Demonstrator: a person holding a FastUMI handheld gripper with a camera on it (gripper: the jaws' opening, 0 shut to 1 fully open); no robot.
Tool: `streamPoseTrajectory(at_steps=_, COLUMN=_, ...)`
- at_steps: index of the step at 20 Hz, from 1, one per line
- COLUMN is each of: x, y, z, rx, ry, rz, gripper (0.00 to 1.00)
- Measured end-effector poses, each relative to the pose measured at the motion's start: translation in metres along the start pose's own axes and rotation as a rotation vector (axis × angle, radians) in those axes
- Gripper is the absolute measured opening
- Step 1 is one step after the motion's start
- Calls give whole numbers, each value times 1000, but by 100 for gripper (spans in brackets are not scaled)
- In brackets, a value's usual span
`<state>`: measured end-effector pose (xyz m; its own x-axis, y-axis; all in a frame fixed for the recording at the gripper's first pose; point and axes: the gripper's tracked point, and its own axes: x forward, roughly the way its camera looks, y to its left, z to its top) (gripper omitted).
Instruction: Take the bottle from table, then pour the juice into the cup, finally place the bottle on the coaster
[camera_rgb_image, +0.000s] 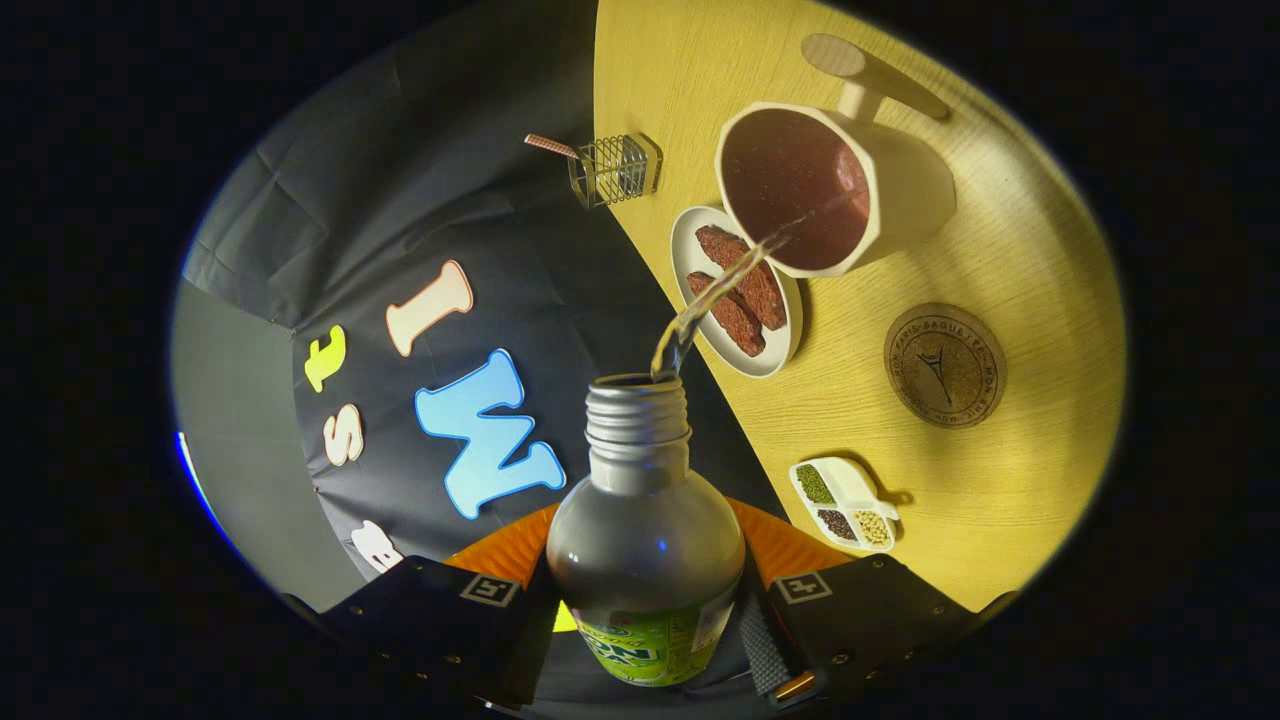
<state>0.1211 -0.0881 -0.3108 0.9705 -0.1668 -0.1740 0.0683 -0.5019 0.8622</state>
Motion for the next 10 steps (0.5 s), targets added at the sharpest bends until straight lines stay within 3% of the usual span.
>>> streamPoseTrajectory(at_steps=10, x=3, y=15, z=1, rx=84, ry=-18, rz=15, gripper=77)
